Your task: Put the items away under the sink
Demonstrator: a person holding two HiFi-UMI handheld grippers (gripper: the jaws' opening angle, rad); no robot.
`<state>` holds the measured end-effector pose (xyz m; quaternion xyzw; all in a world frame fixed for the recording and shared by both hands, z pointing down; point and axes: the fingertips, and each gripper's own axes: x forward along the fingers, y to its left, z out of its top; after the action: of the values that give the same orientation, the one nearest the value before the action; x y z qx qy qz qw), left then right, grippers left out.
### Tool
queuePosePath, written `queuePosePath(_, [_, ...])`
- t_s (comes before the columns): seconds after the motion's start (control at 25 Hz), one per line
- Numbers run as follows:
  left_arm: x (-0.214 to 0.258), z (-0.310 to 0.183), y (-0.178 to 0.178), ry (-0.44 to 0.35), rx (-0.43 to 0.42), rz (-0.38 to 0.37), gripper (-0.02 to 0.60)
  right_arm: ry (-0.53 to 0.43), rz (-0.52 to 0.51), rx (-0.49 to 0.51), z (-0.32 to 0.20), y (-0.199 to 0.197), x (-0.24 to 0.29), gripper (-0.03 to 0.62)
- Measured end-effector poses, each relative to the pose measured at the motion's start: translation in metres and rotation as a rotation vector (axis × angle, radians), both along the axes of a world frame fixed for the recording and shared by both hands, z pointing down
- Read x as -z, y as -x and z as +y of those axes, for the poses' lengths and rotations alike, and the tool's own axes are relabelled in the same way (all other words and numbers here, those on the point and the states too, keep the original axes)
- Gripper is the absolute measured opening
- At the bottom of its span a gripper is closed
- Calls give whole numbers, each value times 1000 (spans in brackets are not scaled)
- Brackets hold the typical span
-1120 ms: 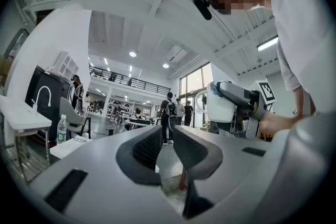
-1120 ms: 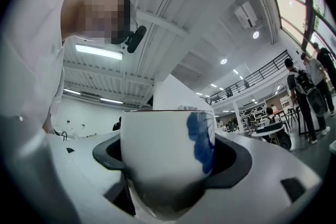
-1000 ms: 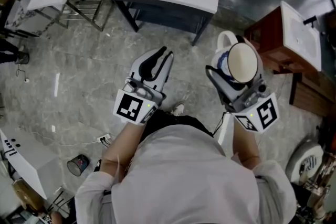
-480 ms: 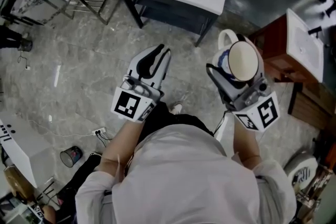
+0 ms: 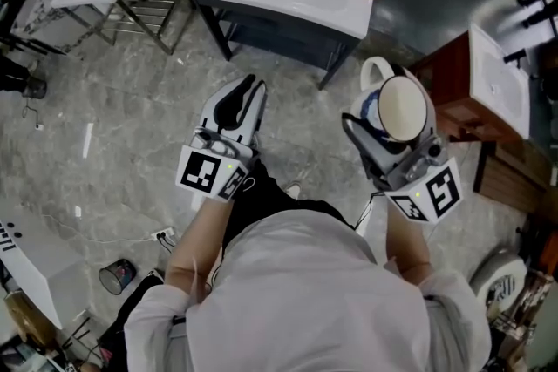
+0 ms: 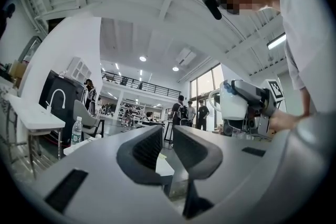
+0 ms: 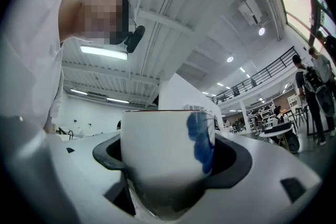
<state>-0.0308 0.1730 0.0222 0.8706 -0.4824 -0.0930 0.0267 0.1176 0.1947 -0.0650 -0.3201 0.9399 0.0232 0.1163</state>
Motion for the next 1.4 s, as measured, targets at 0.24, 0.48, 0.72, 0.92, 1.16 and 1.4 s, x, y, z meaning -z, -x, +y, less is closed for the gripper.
queuePosePath(0.24, [2, -48, 27, -2, -38, -9, 58, -6, -5, -40, -38, 27, 5, 404])
queuePosePath(0.48, [5, -96, 52, -28, -99, -64, 58, 1, 10, -96, -82, 59, 9, 404])
queuePosePath(0.72, [3, -143, 75, -29, -152, -51, 58, -1, 24, -149, -122, 84, 14, 403])
queuePosePath(0.92, [-3, -173, 88, -12, -176, -43, 58, -2, 14, -167, -150, 101, 16, 404])
queuePosePath(1.16, [-19, -186, 89, 29, -161, -36, 58, 5, 5, -131, -172, 105, 6, 403])
queuePosePath(1.4, [-46, -199, 80, 11, -98, -29, 58, -25, 2, -51, -190, 96, -23, 403])
